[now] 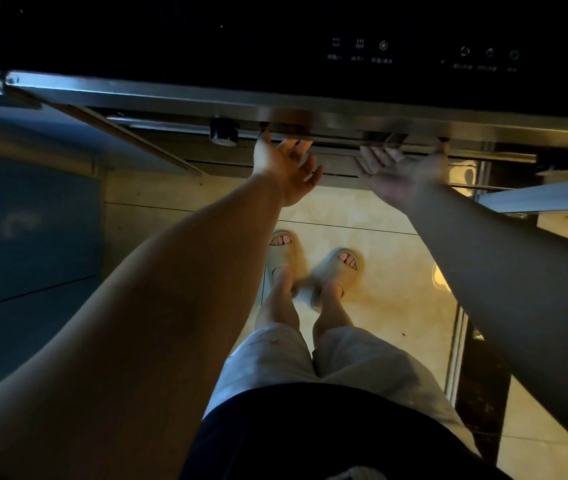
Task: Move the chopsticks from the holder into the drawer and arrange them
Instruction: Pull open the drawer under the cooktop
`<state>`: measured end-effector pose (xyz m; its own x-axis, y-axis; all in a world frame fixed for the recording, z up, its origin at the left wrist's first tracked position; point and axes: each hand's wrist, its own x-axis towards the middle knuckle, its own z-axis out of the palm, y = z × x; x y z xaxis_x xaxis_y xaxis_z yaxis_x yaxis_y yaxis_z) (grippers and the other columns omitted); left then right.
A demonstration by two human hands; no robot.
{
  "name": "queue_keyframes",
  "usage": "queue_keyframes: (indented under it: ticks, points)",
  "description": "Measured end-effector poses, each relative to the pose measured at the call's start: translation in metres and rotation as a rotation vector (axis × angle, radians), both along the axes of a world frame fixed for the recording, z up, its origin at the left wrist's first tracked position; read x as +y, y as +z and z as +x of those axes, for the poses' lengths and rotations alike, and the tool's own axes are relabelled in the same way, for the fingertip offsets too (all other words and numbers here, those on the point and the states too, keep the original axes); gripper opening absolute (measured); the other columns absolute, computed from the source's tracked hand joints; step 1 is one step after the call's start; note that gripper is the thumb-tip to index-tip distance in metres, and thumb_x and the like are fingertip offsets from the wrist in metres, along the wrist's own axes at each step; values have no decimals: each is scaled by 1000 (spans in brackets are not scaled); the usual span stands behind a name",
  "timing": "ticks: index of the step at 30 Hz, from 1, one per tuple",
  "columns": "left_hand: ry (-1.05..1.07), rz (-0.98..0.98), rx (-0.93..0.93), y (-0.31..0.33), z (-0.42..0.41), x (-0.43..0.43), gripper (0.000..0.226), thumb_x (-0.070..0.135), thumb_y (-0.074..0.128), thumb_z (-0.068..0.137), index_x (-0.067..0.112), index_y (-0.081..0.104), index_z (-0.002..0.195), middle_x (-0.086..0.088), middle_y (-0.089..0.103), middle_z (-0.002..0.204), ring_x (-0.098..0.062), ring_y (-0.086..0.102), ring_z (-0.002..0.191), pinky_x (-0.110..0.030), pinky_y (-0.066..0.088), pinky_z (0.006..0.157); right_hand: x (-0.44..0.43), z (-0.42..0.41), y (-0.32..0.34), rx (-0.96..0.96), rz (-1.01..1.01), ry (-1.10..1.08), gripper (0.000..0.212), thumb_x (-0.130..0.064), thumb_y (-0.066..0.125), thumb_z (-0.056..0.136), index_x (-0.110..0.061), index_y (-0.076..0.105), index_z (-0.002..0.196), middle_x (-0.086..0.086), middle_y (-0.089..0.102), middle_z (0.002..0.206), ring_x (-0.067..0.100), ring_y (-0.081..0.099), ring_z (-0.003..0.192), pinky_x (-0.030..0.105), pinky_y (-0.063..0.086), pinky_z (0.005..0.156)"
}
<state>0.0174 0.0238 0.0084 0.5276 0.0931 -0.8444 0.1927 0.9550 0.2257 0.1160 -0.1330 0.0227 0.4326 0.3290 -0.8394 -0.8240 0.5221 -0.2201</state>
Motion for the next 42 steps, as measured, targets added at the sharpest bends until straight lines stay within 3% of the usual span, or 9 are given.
queue_keyframes:
  ticks: [2,9,14,20,26,29,34,38,42]
  points:
    - [-4,8,13,2,-2,-2,68,62,29,97,10,54,133,-8,61,101,-21,49,78,-36,45,82,-1,-2,2,-1,-11,1,85,-69,18,92,-7,17,151,18,27,155,32,32,141,54,29,110]
    - [-50,19,82,-1,-40,-23,76,71,28,92,18,41,146,-6,54,138,-24,53,113,-39,43,90,-23,-39,4,54,-82,43,86,-71,19,91,-11,17,151,15,28,155,31,41,136,52,29,112]
    - [-85,40,185,6,-72,-42,74,70,31,92,16,42,141,-7,60,128,-22,54,93,-37,45,87,-46,-75,1,97,-96,63,81,-69,22,91,-16,16,152,16,28,155,31,41,135,51,31,107]
    - [-71,-40,309,12,-111,-67,67,71,33,91,8,56,101,-6,55,81,-22,49,75,-36,41,82,-73,-105,2,239,-117,103,93,-75,24,86,-10,15,151,17,32,153,33,39,137,52,26,111]
    - [-113,-86,404,18,-135,-81,73,72,31,91,10,55,121,-3,61,101,-25,52,101,-35,43,80,-94,-129,0,347,-149,155,93,-78,32,82,-15,24,150,16,40,149,34,51,123,54,31,106]
    - [-121,-93,405,21,-147,-88,68,72,28,92,12,59,105,-1,53,84,-21,47,80,-32,40,75,-102,-137,1,391,-175,191,91,-77,32,82,-13,32,147,16,47,143,35,59,102,55,32,106]
    - [-121,-111,452,25,-168,-101,60,70,27,93,19,57,90,1,52,78,-19,54,75,-33,39,73,-110,-149,7,485,-221,268,83,-73,34,85,-13,40,142,15,49,140,35,58,107,56,39,94]
    - [-78,-116,424,28,-170,-102,59,69,29,93,19,58,103,-1,51,84,-23,55,88,-35,41,84,-110,-146,4,500,-277,396,72,-65,41,89,-10,45,137,16,55,134,34,59,109,57,42,92]
    - [-239,13,492,39,-174,-110,60,66,34,94,15,62,108,-4,66,103,-28,62,99,-36,45,85,-101,-135,23,456,-231,810,66,-57,36,95,1,50,122,19,61,120,33,60,102,55,42,88]
